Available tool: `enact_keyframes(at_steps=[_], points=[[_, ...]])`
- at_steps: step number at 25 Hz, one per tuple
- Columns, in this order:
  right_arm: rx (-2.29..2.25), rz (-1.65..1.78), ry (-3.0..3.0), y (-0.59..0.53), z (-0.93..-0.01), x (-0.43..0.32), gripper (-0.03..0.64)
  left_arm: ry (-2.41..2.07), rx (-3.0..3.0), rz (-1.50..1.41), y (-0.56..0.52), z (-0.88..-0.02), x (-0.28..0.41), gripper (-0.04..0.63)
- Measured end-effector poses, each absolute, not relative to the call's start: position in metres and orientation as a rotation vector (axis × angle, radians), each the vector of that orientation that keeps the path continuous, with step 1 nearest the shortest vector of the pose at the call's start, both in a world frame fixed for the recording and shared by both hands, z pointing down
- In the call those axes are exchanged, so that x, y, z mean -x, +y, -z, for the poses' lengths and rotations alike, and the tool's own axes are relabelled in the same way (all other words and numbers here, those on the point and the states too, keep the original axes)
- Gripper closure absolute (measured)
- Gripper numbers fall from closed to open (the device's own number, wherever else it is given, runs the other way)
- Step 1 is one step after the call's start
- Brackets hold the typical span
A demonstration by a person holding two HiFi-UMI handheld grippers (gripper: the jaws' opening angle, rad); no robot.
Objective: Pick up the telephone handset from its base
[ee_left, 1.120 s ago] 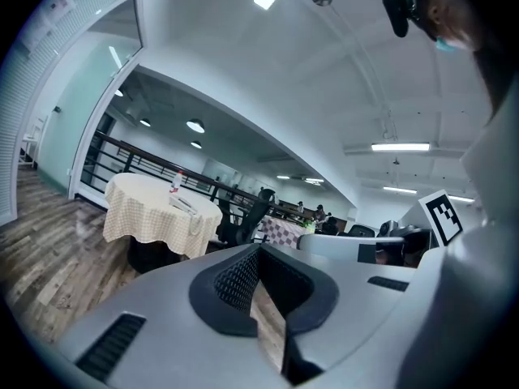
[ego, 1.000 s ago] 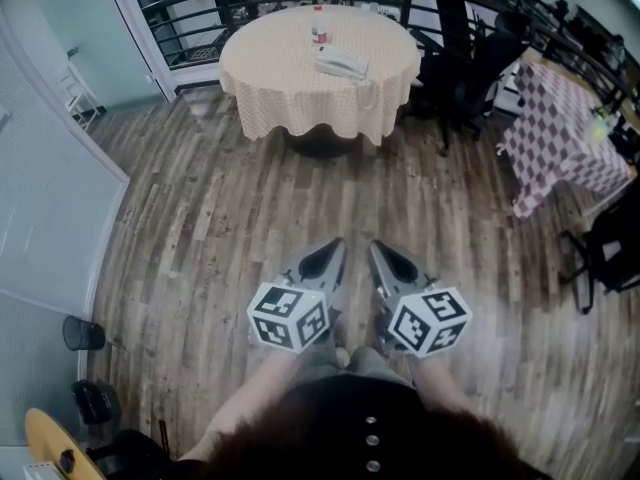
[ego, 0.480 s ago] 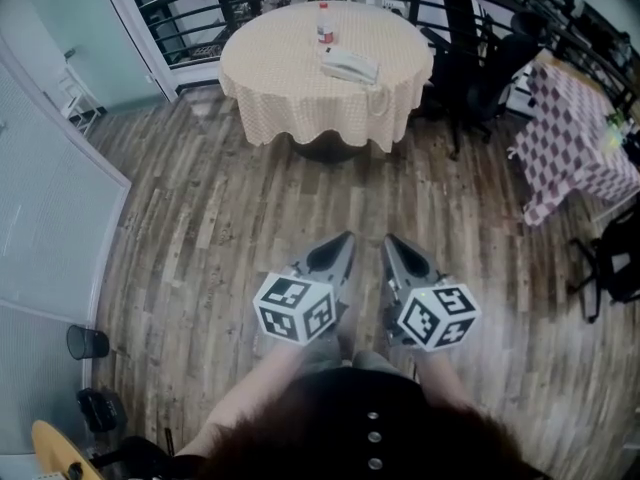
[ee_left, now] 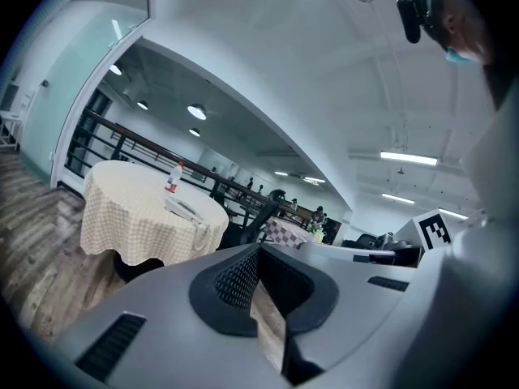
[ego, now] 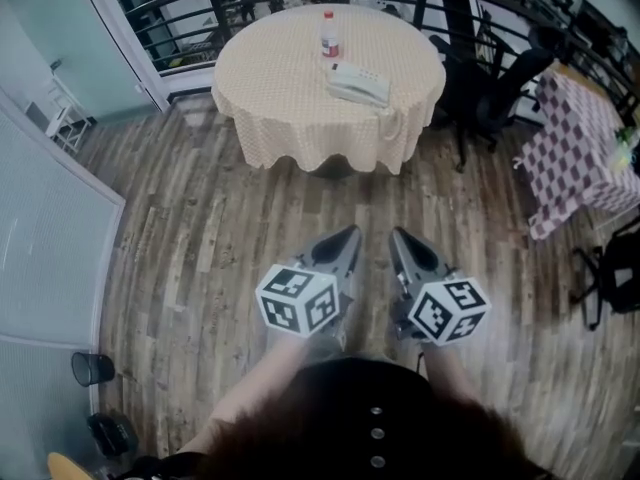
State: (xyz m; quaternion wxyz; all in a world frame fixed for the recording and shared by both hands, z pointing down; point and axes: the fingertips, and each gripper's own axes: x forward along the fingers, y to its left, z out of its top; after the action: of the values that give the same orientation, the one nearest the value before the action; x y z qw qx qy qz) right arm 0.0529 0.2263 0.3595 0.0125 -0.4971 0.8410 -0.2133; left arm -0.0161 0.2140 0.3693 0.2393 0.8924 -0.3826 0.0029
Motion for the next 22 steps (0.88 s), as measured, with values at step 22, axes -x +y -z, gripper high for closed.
enact_keyframes(at_steps=[22], points=[[1.565,0.721,2.653,0.088,-0.377,-0.052,0.606,-0.946,-2.425,-0.113,0.077,-0.401,0.013,0.588]])
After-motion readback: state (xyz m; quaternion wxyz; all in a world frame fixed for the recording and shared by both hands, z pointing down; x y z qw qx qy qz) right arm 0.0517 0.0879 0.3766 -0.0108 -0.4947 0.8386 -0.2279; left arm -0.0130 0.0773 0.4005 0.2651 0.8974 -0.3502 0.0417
